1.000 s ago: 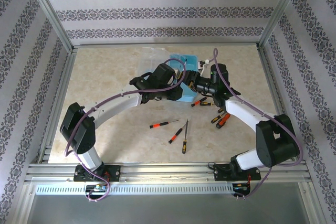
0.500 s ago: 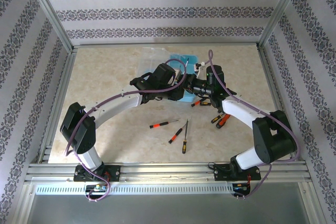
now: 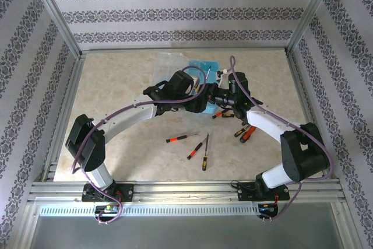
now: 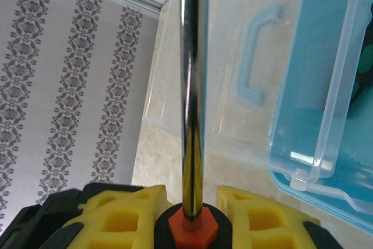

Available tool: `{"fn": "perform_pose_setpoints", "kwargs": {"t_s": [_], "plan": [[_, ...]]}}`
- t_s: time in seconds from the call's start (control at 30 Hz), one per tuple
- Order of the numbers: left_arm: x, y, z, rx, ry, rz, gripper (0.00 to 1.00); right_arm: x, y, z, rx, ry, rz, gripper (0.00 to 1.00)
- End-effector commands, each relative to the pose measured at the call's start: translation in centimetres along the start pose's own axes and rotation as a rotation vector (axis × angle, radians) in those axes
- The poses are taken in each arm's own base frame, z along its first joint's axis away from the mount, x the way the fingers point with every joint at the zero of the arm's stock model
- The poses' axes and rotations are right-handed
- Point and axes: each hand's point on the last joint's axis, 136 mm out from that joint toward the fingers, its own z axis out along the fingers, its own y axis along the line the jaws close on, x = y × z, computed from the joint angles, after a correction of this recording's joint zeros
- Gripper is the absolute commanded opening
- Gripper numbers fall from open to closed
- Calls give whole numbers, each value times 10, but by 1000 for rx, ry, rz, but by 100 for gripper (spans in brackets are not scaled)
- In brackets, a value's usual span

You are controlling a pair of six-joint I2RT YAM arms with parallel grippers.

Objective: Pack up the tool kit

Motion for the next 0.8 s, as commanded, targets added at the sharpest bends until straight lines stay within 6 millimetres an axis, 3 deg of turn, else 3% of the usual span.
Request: {"fn": "perform_pose_setpoints", "kwargs": {"t_s": [0.0, 0.23, 0.4, 0.6, 0.77], "plan": [[-6, -14, -34, 38, -60, 79, 80, -26, 11, -5, 11, -62, -76, 17], [13, 21, -59, -94, -111, 98, 90, -51, -9, -4, 110, -68, -109, 17], [33, 50, -63, -190, -109, 61, 93, -67, -23, 7, 192, -46, -146, 17], [49, 69, -65, -262, -97, 34, 94, -80, -44, 20, 273, -37, -153, 17], [53, 77, -66, -290, -98, 23, 96, -85, -73, 34, 355, -25, -126, 17]]}}
